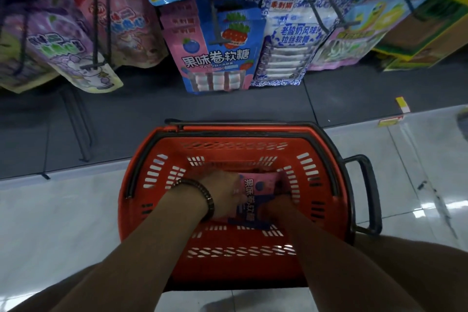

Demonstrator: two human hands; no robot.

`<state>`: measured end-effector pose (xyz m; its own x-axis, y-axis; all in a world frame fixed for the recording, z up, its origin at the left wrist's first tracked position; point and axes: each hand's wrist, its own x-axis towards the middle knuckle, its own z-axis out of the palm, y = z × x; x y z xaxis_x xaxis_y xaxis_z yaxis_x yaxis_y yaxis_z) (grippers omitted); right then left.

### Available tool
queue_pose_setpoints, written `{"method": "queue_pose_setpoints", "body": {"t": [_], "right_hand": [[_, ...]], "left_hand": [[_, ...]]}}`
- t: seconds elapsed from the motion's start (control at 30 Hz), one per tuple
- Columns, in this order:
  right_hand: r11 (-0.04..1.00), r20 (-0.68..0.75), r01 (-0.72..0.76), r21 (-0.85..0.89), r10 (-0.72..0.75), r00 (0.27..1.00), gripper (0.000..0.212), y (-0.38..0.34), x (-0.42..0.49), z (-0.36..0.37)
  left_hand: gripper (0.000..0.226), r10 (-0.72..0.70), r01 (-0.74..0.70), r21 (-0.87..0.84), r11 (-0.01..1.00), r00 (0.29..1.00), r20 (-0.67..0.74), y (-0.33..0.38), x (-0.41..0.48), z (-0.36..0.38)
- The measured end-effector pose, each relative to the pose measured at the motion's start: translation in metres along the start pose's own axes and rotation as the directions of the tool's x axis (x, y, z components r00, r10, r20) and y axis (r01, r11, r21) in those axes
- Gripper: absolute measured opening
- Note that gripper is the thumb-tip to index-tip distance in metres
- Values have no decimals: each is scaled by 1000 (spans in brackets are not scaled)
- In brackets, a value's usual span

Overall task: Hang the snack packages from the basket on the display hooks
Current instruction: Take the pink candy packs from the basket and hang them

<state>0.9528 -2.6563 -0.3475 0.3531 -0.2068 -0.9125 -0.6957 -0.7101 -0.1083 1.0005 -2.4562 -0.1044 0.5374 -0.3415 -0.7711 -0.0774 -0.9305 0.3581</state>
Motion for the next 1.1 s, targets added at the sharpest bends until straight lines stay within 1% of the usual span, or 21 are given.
{"method": "queue_pose_setpoints", "body": {"t": [0.1,0.13,0.2,0.3,0.33,0.37,0.43,0.47,0.5,0.53,0.57,0.6,0.63,0.67,0.73,0.8,0.83,0.87,0.93,1.0,1.1], "right_hand": [[985,60,153,-76,-149,987,62,-13,-19,-12],[973,51,212,-85,-209,977,60,-16,-25,-18],[947,54,318,-47,-316,947,47,-21,-36,-34],[868,151,481,-128,-462,874,33,-40,-64,-63],[827,202,534,-174,-501,841,31,-47,-73,-75],[770,243,584,-257,-533,810,28,-55,-84,-88],[651,323,649,-394,-563,761,23,-74,-117,-113],[591,357,680,-433,-580,732,19,-84,-135,-124],[526,377,708,-471,-605,701,13,-93,-155,-134],[462,401,738,-492,-633,663,8,-101,-174,-144],[411,408,760,-504,-662,629,5,-107,-190,-154],[378,402,782,-496,-698,593,3,-109,-203,-163],[371,374,794,-481,-732,569,2,-110,-213,-173],[392,327,809,-437,-769,549,5,-109,-221,-182],[470,148,842,-264,-843,517,15,-100,-228,-191],[505,-47,862,48,-861,507,11,-87,-224,-192],[502,-92,837,217,-843,530,10,-82,-219,-189],[490,-99,802,343,-830,549,19,-79,-215,-186],[485,-66,756,441,-822,566,29,-79,-208,-181],[458,-71,747,481,-829,554,28,-87,-205,-178],[403,-130,752,522,-834,537,24,-99,-203,-177]], "left_hand": [[38,-16,16,-9,1000,1000,7,1,-5,-5],[38,-24,24,-13,1000,1000,3,1,-7,-7],[36,-26,25,-17,1000,999,-32,-5,-13,-8],[33,-38,37,-23,999,997,-71,-18,-18,-6],[38,-52,48,-42,998,994,-98,-24,-17,-4],[49,-66,58,-60,997,988,-139,-30,-16,-4],[84,-82,53,-124,991,965,-247,-38,-17,-3],[96,-93,37,-193,981,952,-291,-40,-17,-3],[98,-94,8,-261,965,943,-320,-39,-19,-5],[88,-75,-42,-323,945,936,-343,-37,-21,-8],[68,-47,-109,-391,914,929,-367,-35,-22,-10],[45,-26,-175,-460,870,917,-398,-33,-23,-12],[28,-19,-238,-530,814,901,-434,-29,-26,-15],[18,-33,-293,-592,751,879,-476,-28,-30,-18],[14,-95,-382,-691,614,833,-545,-25,-39,-22],[13,-161,-448,-737,506,791,-591,-23,-45,-25],[12,-193,-470,-747,470,771,-607,-22,-46,-26],[11,-226,-491,-751,443,749,-623,-20,-47,-28],[10,-286,-539,-753,377,706,-648,-18,-47,-33],[10,-315,-572,-748,336,680,-662,-16,-48,-39],[12,-361,-578,-755,310,663,-656,-17,-48,-42]]}}
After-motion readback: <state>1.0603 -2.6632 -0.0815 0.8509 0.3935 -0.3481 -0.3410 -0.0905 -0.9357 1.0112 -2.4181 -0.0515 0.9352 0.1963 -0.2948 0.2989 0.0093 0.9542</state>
